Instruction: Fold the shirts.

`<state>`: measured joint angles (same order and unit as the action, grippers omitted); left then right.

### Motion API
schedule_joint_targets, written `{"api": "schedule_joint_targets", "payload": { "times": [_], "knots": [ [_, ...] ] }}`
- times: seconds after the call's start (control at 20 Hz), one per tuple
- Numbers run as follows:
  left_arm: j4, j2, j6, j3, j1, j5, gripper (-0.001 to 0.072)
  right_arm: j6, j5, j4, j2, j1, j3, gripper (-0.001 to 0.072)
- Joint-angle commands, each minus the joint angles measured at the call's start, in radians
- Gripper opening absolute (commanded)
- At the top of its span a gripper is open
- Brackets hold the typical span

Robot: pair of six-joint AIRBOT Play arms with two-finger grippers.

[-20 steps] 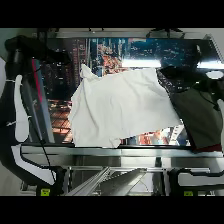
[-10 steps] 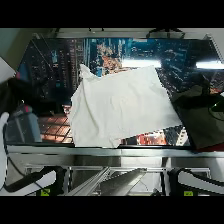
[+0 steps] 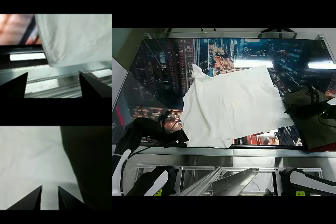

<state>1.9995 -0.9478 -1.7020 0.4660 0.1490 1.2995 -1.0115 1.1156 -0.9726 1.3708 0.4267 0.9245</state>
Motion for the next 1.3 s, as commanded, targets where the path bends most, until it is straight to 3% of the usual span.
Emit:
{"api": "schedule_joint_targets", "payload": {
  "times": [0.0,0.25,0.55,0.6,0.65,0.75,0.85,0.9,1.05,1.15,1.2,1.25],
  "knots": [
    [0.021,0.019,0.0,-0.069,0.001,-0.034,0.0699,-0.039,-0.03,-0.101,0.001,0.008,-0.003,0.0253],
    [0.089,0.014,-0.032,-0.067,0.001,-0.14,0.0698,-0.06,-0.042,-0.098,0.001,0.048,-0.003,0.0253],
    [0.106,-0.154,-0.092,-0.067,0.001,-0.163,0.0698,-0.063,-0.047,-0.105,0.001,0.051,-0.003,0.0253],
    [0.132,-0.177,-0.126,-0.066,0.001,-0.177,0.0642,-0.063,-0.045,-0.105,0.001,0.051,-0.003,0.0253],
    [0.168,-0.196,-0.151,-0.066,0.001,-0.206,0.0521,-0.067,-0.042,-0.105,0.001,0.051,-0.003,0.0253],
    [0.212,-0.22,-0.169,-0.052,0.0,-0.254,0.0398,-0.077,-0.026,-0.097,0.0,0.051,-0.003,0.0253],
    [0.22,-0.229,-0.185,-0.006,0.0,-0.261,0.0095,-0.078,-0.006,-0.06,-0.009,0.051,-0.003,0.0253],
    [0.218,-0.228,-0.194,0.03,0.001,-0.26,0.0016,-0.077,0.004,-0.029,-0.022,0.05,-0.003,0.0253],
    [0.133,-0.229,-0.197,0.149,0.002,-0.255,0.0016,-0.077,0.038,0.043,-0.077,0.038,-0.003,0.0254],
    [0.027,-0.229,-0.154,0.203,0.015,-0.239,0.0016,-0.091,0.079,0.042,-0.109,0.018,-0.004,0.0255],
    [0.01,-0.229,-0.156,0.22,0.031,-0.231,0.0016,-0.109,0.087,0.042,-0.117,0.003,-0.011,0.0294],
    [0.01,-0.229,-0.156,0.229,0.046,-0.226,0.0016,-0.124,0.092,0.042,-0.12,-0.014,-0.032,0.0392]
  ]
}}
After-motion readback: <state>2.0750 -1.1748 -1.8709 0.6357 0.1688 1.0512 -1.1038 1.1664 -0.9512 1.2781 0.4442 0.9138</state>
